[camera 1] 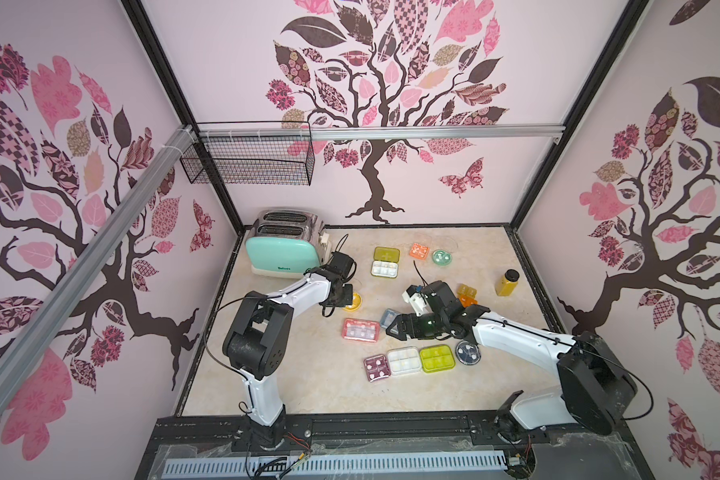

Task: Close pillboxes
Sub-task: Move the pillbox to the center of the board, then close the lid on the pillbox.

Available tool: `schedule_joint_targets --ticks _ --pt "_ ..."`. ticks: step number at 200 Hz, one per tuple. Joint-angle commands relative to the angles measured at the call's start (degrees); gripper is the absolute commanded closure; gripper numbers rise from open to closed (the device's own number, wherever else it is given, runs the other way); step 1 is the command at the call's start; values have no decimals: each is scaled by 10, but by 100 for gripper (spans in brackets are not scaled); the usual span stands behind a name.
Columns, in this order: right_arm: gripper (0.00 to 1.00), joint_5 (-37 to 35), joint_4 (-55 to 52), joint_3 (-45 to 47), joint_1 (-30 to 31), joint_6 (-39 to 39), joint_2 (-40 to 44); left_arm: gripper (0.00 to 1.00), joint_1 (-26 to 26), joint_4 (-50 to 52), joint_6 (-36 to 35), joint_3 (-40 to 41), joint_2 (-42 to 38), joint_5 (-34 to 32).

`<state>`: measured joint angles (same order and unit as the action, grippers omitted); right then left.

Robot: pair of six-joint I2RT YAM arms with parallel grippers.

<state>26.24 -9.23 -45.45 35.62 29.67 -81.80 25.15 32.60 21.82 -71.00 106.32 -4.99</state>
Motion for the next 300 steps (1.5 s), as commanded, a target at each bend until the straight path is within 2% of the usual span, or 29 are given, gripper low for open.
schedule_joint_targets --ticks 1,33,74,90,127,151,171,188,201,235,257,300 --pt "10 0 -17 -30 -22 -18 -20 89 11 -33 13 -15 21 24" --pt "15 13 -46 -88 -60 -49 -62 88 31 -39 16 -30 41 24" --pt "24 15 -78 -177 -64 -81 -134 85 36 -51 12 -55 68 30" --pt "33 20 -76 -206 -64 -101 -154 82 36 -47 10 -62 70 33" --pt "41 -9 -124 -322 -64 -167 -218 68 36 -59 -3 -34 39 21" --pt "48 -13 -152 -399 -64 -193 -265 68 35 -41 -7 -11 16 19" --pt "51 -12 -169 -448 -64 -207 -295 67 36 -80 14 58 -47 66" --pt "51 -5 -180 -482 -64 -217 -320 66 37 -130 38 115 -87 128" --pt "51 3 -193 -507 -64 -218 -339 67 38 -144 50 134 -95 147" --pt "50 16 -196 -539 -64 -219 -370 67 39 -152 51 150 -84 150" --pt "44 25 -190 -557 -64 -216 -384 67 39 -161 51 150 -64 158" --pt "43 53 -185 -579 -63 -209 -416 69 40 -173 52 156 -44 154"
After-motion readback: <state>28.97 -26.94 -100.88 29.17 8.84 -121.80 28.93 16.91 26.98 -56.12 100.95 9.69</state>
